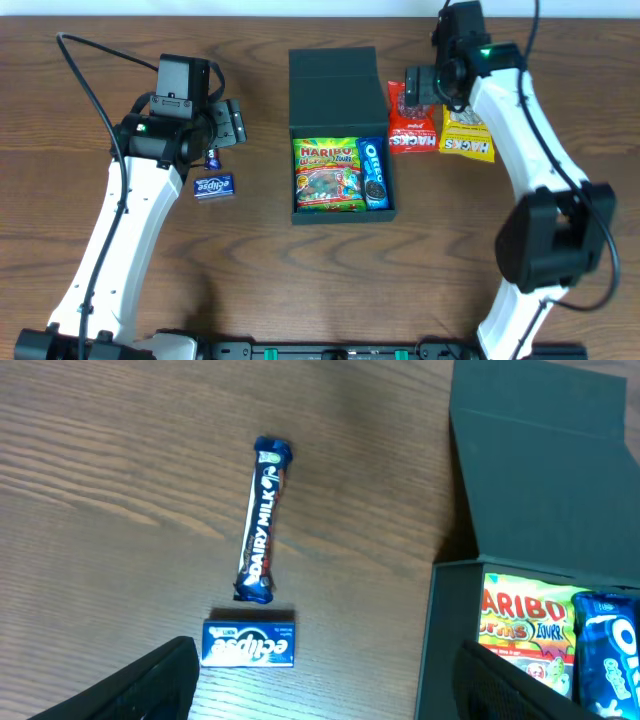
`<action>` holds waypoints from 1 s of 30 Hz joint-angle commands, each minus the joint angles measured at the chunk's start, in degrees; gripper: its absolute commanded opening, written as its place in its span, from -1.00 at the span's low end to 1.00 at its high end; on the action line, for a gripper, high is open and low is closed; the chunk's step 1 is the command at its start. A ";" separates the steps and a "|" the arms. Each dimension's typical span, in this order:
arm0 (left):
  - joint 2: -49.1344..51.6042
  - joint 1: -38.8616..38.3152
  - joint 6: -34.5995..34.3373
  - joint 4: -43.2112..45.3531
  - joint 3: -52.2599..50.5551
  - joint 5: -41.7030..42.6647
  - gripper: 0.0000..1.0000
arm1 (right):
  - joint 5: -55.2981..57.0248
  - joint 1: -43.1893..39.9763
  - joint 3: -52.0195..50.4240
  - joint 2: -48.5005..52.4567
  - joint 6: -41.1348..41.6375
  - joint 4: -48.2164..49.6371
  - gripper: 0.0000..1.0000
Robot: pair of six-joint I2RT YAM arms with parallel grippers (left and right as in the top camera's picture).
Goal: Pack container
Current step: 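Reach right gripper to the red Hacks bag and grasp it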
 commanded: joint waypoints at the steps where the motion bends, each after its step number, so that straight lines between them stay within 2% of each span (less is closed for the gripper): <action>1: 0.04 0.17 0.79 -0.02 0.76 1.07 0.64 | 0.61 -0.74 -0.24 3.08 0.72 0.79 0.79; 3: 0.04 0.17 0.79 -0.02 0.76 1.07 0.64 | -0.28 -0.87 -0.24 5.73 0.20 1.86 0.59; 12: 0.04 0.17 0.79 -0.37 0.76 1.05 0.64 | -1.86 -0.81 -0.24 11.56 -0.15 3.13 0.45; 19: 0.04 0.17 0.81 -0.39 0.76 1.07 0.65 | -2.08 -0.81 -0.24 14.73 -0.15 3.50 0.11; 30: 0.04 0.17 0.81 -0.39 0.76 1.05 0.66 | -1.77 -0.92 1.38 14.43 -0.17 1.22 -0.91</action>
